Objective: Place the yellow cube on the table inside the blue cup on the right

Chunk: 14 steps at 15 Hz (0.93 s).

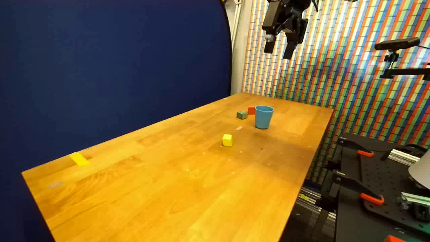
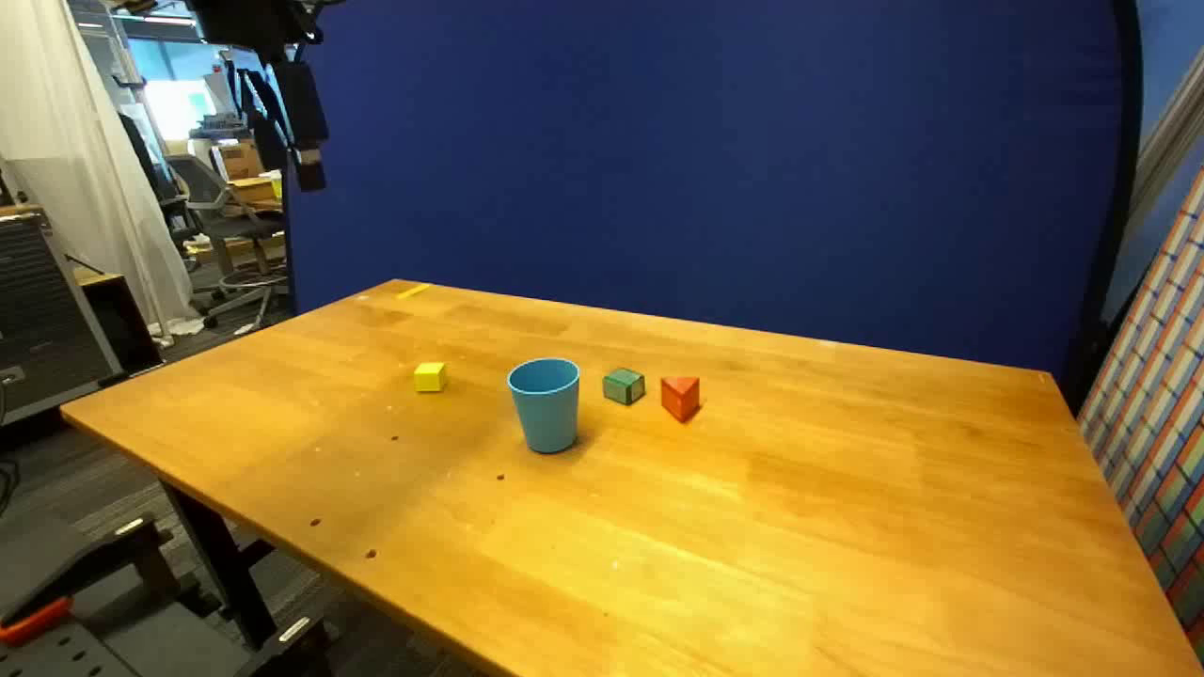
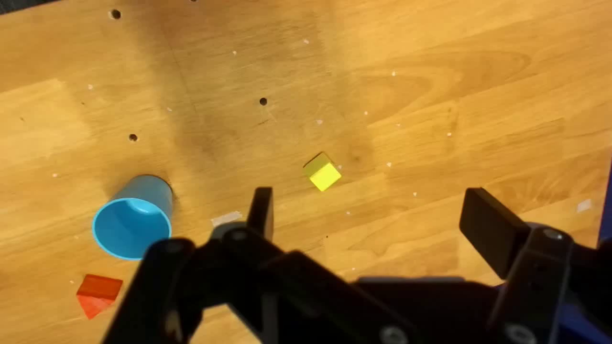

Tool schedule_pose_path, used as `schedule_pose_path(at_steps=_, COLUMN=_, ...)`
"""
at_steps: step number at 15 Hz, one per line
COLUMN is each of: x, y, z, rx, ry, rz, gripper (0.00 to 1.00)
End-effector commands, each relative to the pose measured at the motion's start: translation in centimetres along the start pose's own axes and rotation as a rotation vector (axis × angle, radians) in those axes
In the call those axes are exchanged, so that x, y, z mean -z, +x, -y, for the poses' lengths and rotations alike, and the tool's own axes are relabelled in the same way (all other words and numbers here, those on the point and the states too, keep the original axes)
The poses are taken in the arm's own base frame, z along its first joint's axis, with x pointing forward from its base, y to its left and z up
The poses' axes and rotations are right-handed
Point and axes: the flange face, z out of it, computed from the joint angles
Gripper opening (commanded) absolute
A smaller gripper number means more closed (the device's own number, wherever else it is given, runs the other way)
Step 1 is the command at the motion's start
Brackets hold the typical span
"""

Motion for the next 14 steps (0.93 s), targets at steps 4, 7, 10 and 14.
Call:
schedule_pose_path(at_steps=4, x=0.3, y=0.1, z=0.1, rx=0.001, ry=0.001, rz=-0.004, gripper=1.0)
schedule_pose_path(at_steps=7, x=-3.5, y=1.6, z=1.1, rx=-0.003, ry=-0.016, rz=0.029, gripper=1.0)
schedule_pose_path(at_steps=10, x=-7.5, y=2.9, z=2.5, rx=0.02, ry=-0.016, rz=0.067, gripper=1.0)
schedule_pose_path(at_steps=14, x=-12.4, y=4.7, z=4.2, rx=0.058, ry=-0.04, rz=0.098, gripper=1.0)
